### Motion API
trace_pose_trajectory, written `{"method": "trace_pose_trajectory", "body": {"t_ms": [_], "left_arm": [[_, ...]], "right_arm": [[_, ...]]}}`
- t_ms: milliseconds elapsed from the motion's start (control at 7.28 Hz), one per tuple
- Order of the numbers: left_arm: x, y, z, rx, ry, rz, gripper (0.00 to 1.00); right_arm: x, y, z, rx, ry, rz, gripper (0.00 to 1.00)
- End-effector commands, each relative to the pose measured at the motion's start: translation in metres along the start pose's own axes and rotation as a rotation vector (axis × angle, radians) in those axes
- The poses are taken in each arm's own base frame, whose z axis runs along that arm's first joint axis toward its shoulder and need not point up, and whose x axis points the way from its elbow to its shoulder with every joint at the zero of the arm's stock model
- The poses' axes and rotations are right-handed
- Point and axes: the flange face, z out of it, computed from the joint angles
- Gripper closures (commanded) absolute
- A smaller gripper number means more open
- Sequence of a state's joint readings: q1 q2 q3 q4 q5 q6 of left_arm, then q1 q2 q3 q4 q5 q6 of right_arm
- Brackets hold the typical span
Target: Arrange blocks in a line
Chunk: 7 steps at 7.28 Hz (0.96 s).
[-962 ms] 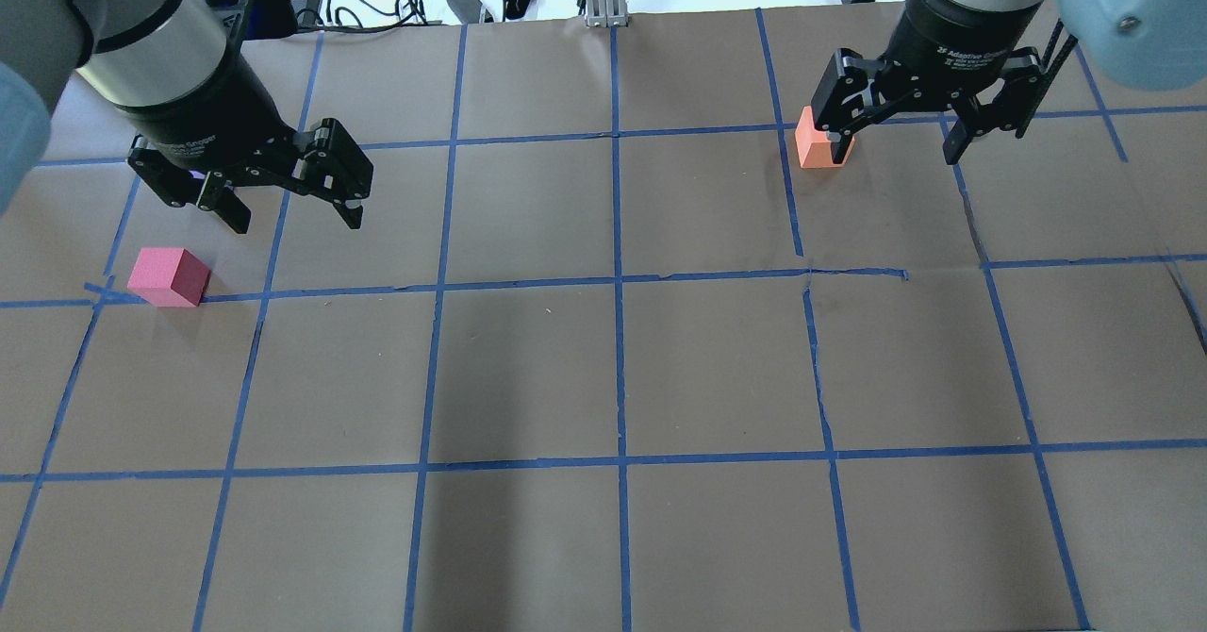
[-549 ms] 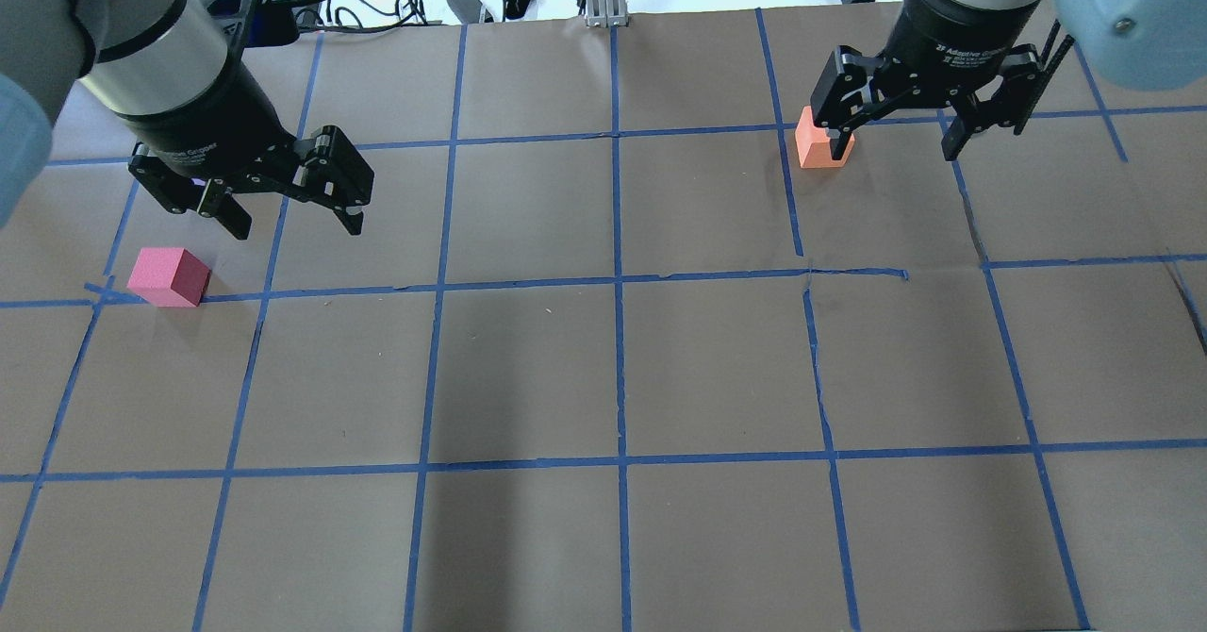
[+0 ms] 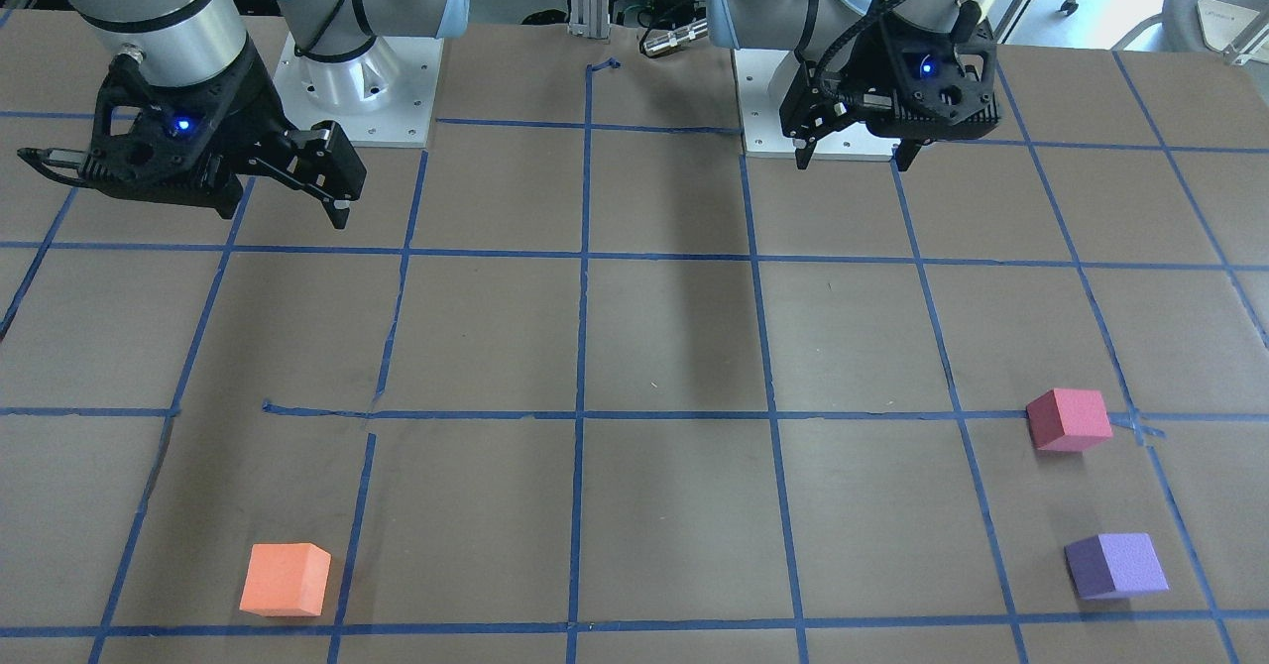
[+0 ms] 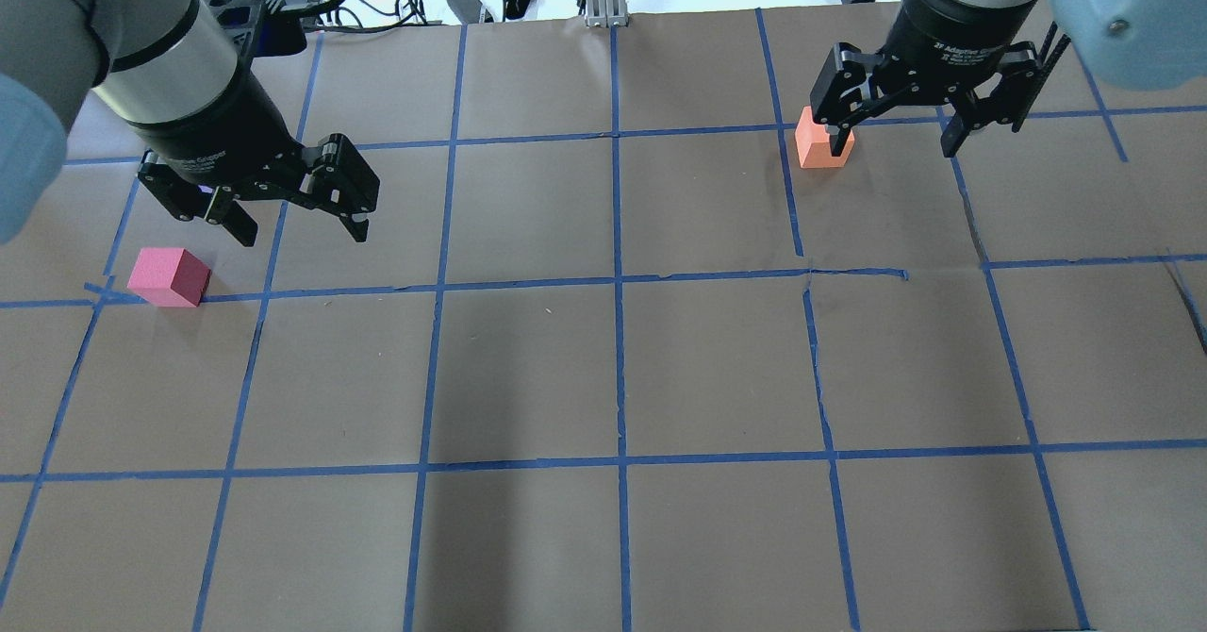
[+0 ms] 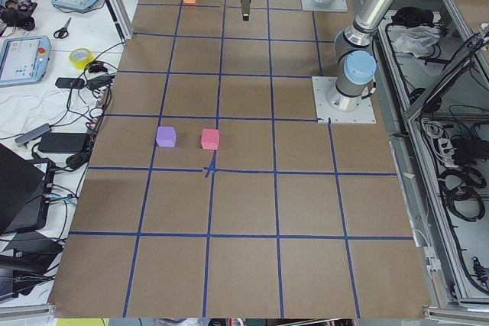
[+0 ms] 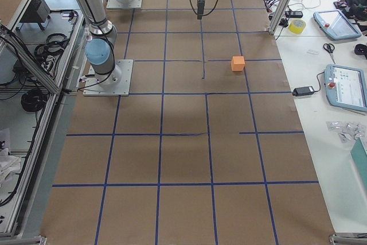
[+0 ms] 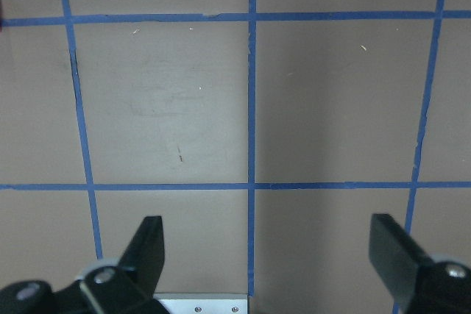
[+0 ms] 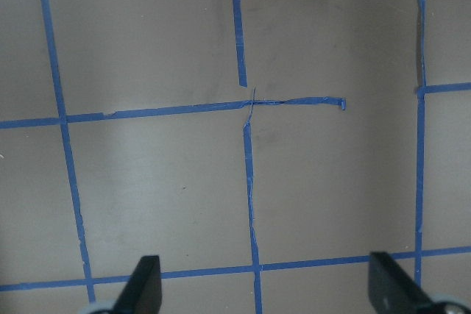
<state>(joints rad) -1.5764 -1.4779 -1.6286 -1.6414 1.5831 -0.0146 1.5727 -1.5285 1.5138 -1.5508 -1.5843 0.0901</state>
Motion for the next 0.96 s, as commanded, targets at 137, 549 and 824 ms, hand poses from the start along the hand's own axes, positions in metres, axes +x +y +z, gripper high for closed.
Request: {"method": "trace_pose_trajectory", "body": {"t_ms": [137,549,824], "left_arm": [[0.000,-0.001,0.001,-0.003,0.000,0.001,0.00],[0.000,0.000,0.000,0.000,0.000,0.001,0.00],[0.000,-0.002,0.003,-0.006,0.000,-0.002,0.00]], "right_arm": [[0.008,-0.008,-0.002,0.035,0.002,0.033,0.00],[0.007,-0.018,0.014,0.002,0.002,0.016,0.00],[0.007,-0.020,0.018,-0.005,0.004,0.013,0.00]]}}
